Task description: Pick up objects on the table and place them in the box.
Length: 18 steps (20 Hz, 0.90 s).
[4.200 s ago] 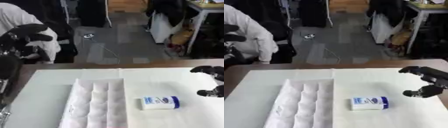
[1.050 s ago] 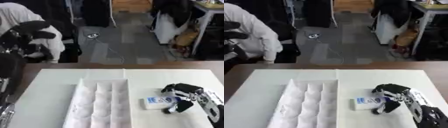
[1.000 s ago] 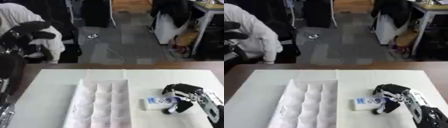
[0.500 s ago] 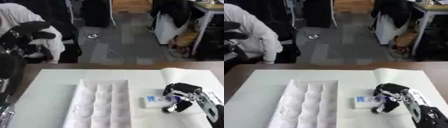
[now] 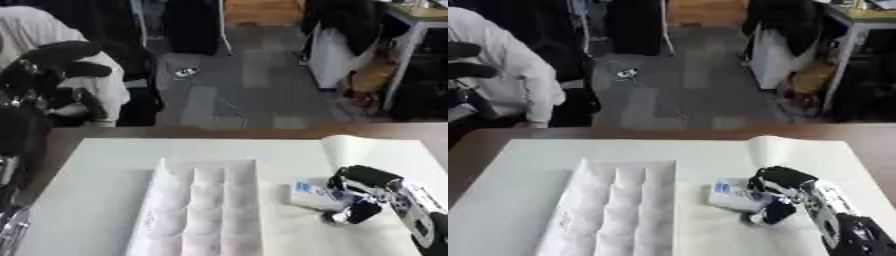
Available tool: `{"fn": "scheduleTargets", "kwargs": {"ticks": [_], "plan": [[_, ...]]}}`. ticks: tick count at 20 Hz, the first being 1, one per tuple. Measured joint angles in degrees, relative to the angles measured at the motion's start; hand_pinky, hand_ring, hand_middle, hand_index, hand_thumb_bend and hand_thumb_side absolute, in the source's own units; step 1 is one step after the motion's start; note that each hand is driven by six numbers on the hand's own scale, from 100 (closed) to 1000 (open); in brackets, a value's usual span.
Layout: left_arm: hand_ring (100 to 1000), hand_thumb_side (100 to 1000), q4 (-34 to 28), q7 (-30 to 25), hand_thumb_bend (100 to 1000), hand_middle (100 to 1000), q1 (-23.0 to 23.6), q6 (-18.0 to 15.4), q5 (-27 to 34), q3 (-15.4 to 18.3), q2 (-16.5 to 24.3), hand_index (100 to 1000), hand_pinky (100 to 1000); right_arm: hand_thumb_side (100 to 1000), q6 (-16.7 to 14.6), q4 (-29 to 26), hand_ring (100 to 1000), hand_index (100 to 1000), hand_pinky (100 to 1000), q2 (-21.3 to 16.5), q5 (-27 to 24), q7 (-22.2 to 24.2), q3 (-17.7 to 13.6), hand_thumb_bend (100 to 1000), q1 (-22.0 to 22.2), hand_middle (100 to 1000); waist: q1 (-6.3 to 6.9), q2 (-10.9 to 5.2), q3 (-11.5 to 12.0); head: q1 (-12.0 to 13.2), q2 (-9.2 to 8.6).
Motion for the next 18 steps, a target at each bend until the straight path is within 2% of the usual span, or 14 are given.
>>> {"fn": "scheduleTargets", "kwargs": {"ticks": [3,6,7,8,9,13,18], "plan": [[703,910,0.0,0.0,547,800,0.0,0.0,0.0,0.0,0.0,841,427,557,0.21,0.08,103,171,100,0.15,0.17,-4.42,0.03,333,0.44,102,0.01,0.04,-0.01,0.0,0.0],[703,910,0.0,0.0,547,800,0.0,0.0,0.0,0.0,0.0,842,427,513,0.0,0.17,100,111,100,0.44,0.17,-9.78,0.16,413,0.49,100,0.02,0.06,-0.01,0.0,0.0],[704,910,0.0,0.0,547,800,0.0,0.0,0.0,0.0,0.0,842,427,504,-0.16,0.17,100,100,100,0.46,0.17,-11.76,0.23,467,0.49,100,0.02,0.06,-0.01,0.0,0.0],[704,910,0.0,0.0,547,800,0.0,0.0,0.0,0.0,0.0,842,427,508,-0.36,0.17,100,100,100,0.46,0.16,-13.85,0.31,513,0.49,100,0.02,0.06,-0.01,0.0,0.0],[704,910,0.0,-0.01,547,800,-0.01,-0.01,0.0,0.0,0.0,842,427,527,-0.63,0.17,100,100,100,0.46,0.12,-15.86,0.35,516,0.49,100,0.03,0.06,-0.01,0.0,0.0],[704,910,0.0,-0.02,546,799,-0.02,-0.02,0.0,0.0,0.0,842,428,606,-2.26,0.11,100,100,100,0.48,-0.79,-23.93,0.36,391,0.5,100,0.03,0.06,-0.01,0.0,0.0],[704,910,0.0,-0.04,547,799,-0.09,-0.04,0.0,-0.01,0.0,842,428,598,-2.57,-0.91,100,100,100,0.48,-1.3,-31.9,0.42,348,0.56,100,0.02,0.06,0.0,0.0,0.0]]}}
